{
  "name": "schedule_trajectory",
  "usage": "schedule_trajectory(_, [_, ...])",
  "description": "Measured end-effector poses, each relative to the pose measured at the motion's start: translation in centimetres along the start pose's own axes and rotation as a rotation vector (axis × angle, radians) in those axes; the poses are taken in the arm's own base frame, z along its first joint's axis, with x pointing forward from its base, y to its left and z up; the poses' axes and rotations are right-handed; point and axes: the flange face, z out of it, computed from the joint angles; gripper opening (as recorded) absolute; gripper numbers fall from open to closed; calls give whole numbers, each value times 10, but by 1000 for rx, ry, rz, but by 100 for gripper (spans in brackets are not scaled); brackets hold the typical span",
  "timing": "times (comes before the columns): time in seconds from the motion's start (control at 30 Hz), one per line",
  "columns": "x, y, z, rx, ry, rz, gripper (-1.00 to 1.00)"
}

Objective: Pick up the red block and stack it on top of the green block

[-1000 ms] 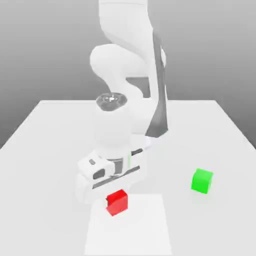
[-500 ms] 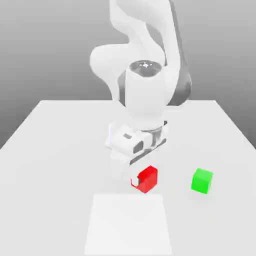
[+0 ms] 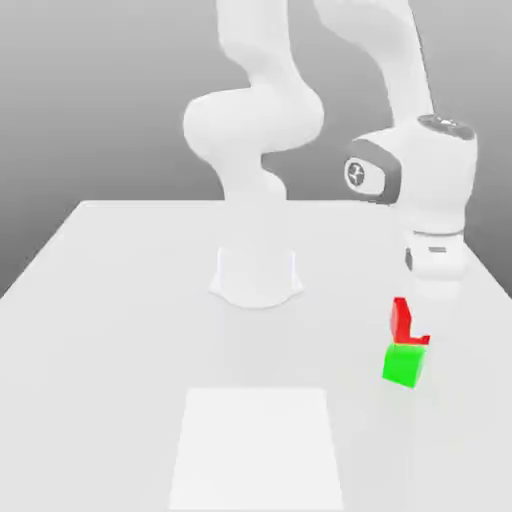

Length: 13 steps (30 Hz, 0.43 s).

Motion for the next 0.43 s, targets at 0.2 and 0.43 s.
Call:
schedule_trajectory(0.2, [0, -1, 3, 1, 1, -2, 100])
schedule_trajectory(0.43, [1, -1, -48, -1, 2, -4, 100])
